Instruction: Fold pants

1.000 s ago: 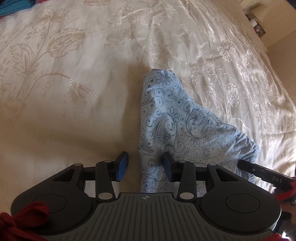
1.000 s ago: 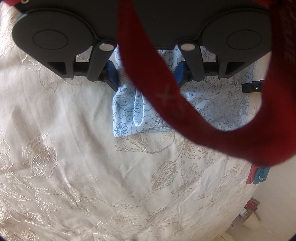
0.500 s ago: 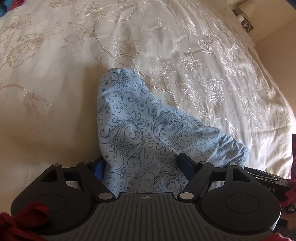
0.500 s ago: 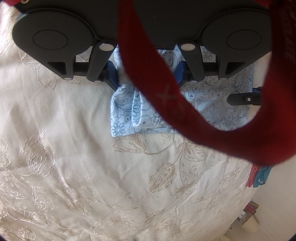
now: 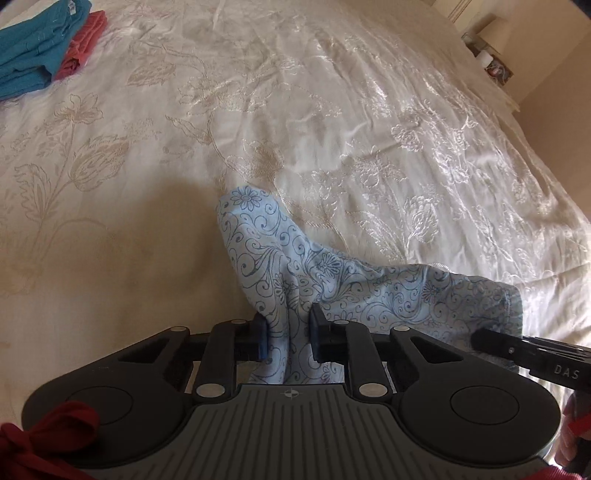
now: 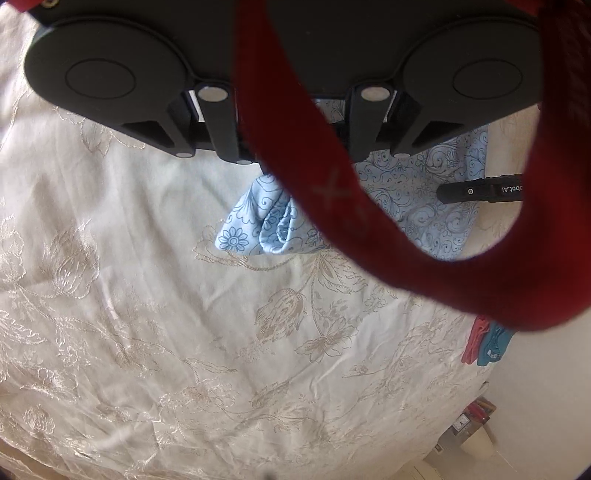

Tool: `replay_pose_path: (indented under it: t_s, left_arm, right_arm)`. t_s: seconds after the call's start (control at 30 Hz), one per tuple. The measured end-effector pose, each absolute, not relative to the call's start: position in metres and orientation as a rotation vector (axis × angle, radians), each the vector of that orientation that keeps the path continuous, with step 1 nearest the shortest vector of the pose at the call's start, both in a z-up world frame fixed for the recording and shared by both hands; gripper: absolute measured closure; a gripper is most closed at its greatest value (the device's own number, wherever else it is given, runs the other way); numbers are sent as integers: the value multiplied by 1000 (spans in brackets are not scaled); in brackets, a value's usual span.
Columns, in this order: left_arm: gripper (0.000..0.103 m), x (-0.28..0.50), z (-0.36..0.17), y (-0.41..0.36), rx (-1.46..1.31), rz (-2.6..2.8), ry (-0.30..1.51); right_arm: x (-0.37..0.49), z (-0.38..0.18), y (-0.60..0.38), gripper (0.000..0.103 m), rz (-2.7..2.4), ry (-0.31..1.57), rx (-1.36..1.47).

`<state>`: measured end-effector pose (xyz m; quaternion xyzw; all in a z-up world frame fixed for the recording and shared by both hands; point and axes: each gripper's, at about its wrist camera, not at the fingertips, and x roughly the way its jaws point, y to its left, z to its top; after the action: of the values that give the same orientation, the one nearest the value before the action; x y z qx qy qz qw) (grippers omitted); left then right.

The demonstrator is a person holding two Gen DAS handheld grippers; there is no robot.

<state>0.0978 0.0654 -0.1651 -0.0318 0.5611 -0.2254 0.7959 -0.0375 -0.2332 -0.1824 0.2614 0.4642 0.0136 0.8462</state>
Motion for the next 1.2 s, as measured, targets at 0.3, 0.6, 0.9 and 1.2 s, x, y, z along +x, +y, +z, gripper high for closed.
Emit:
replay_pose_path:
  t_s: [0.3, 0.6, 0.9, 1.2]
  left_arm:
    - [84, 156, -125, 92, -136, -394, 1110]
    - [80, 224, -169, 106, -46, -261, 1197]
    - [81, 203, -157, 125, -45, -139, 1103]
    - [81, 167, -168, 98, -12, -314, 1141]
  right_arm:
    - [37, -147, -222, 76, 144, 913, 473]
    - [137, -178, -214, 64, 78, 974, 366]
    - [116, -161, -204, 55, 4, 869, 256]
    - [96, -176, -182, 67, 139, 874, 318]
